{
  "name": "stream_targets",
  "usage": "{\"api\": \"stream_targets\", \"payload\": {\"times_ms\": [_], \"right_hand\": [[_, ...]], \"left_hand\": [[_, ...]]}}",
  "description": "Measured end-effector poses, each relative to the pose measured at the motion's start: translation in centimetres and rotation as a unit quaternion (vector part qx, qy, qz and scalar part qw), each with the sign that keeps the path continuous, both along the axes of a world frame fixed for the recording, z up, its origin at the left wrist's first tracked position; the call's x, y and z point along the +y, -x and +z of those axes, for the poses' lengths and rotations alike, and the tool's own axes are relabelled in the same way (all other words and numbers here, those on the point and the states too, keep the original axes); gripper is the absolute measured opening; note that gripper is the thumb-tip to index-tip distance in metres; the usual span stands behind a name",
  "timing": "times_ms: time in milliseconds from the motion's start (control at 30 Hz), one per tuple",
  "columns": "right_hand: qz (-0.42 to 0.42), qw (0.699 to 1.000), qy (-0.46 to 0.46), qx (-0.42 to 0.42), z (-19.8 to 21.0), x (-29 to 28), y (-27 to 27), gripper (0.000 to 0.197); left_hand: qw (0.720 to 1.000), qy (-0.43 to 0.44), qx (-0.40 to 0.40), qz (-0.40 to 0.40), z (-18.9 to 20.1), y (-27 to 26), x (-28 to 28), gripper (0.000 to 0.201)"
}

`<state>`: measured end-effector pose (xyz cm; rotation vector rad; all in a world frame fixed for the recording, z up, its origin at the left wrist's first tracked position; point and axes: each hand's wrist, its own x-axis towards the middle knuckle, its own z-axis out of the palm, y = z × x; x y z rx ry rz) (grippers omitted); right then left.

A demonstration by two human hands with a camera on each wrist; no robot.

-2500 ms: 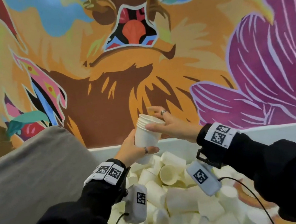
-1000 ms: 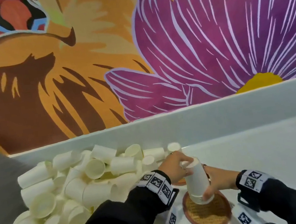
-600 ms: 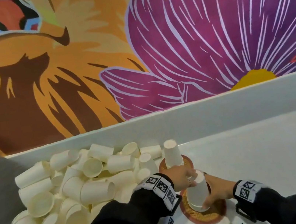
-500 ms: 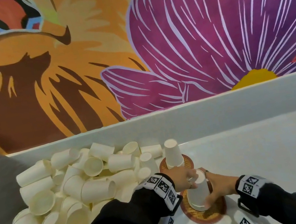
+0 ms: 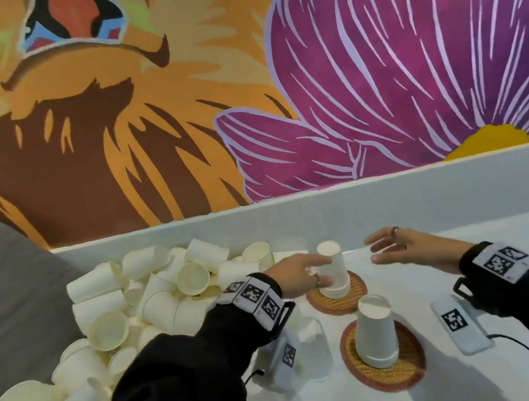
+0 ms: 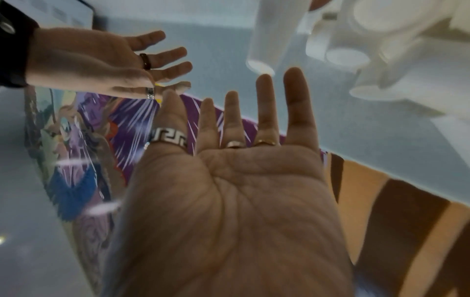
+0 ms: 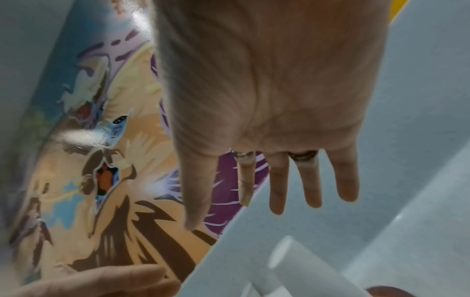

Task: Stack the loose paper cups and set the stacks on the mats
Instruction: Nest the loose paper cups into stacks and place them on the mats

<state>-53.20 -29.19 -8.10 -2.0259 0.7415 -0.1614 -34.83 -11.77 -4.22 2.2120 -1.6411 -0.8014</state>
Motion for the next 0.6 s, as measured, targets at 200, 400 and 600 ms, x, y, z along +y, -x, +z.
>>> {"api": "stream_targets", "payload": {"times_ms": [200, 400, 600], "right_hand": [[0.026, 0.997, 0.046, -0.054, 3.2, 4.0, -5.6, 0.028], [0.134, 0.983, 0.123, 0.003, 3.1, 9.2, -14.8, 0.034], [0.212, 0.942, 0.189, 0.177, 0.1, 14.3, -23.2, 0.059]], "left_hand": [[0.996, 0.032, 0.003, 0.089, 3.3, -6.2, 5.9, 0.044], [0.978, 0.043, -0.023, 0.201, 3.9, -12.7, 11.4, 0.039], [0.963, 0.070, -0.014, 0.261, 2.7, -16.9, 14.3, 0.036]]}}
